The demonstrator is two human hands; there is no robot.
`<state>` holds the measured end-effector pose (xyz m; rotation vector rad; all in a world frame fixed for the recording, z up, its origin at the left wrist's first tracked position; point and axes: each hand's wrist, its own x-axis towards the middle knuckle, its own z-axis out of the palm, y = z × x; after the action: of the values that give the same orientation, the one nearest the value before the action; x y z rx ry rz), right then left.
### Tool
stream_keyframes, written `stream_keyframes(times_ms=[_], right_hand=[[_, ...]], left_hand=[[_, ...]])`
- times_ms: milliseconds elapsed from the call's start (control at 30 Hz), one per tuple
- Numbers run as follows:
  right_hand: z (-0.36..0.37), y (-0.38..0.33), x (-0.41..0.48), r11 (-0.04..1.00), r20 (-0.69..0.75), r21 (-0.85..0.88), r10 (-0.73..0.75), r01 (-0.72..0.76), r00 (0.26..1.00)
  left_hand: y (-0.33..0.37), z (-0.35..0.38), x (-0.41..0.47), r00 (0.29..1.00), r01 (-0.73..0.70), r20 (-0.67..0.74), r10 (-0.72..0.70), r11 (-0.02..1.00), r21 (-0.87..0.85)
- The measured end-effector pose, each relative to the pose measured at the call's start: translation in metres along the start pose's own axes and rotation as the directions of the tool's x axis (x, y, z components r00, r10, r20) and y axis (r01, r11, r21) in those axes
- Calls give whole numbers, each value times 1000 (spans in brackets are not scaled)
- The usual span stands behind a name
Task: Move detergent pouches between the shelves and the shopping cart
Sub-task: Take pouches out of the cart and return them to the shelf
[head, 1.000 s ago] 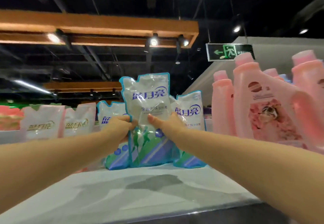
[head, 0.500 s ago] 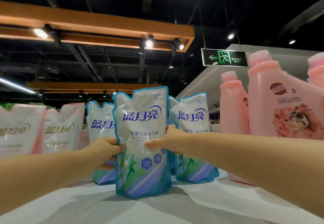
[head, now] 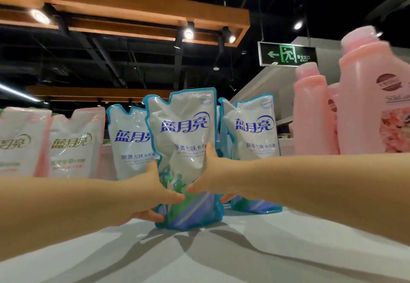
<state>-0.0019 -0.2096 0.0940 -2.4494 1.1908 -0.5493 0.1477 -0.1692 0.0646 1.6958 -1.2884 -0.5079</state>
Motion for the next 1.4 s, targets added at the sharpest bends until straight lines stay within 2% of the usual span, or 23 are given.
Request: stream_keyframes(times_ms=[133,233,367,500,700,1000,1267,1400], right_hand=[[0,5,9,991,-66,114,79,-72,995],[-1,7,13,986,-71,151,84,-73,994],[2,12,17,988,-109,144,77,-61,991],[4,15,16,985,-128,163,79,-58,989],[-5,17,14,970,-116,233,98,-69,988],[-9,30,9,950,-85,304,100,-70,991],[-2,35,9,960,-70,272,94,-72,993],[-2,37,11,951,-46,299,98,-80,994]], left_hand=[[2,8,8,999,-8,-51,8,1000,6],[7,11,15,997,-6,-74,9,999,40],[8,9,17,999,-34,-37,37,998,60],[5,6,17,998,-59,13,59,998,-1],[3,7,26,997,-40,66,47,993,-107],[6,12,31,996,-34,80,42,995,-98],[-13,6,43,995,-13,96,35,975,-220],[-10,5,41,997,17,75,-3,980,-197]])
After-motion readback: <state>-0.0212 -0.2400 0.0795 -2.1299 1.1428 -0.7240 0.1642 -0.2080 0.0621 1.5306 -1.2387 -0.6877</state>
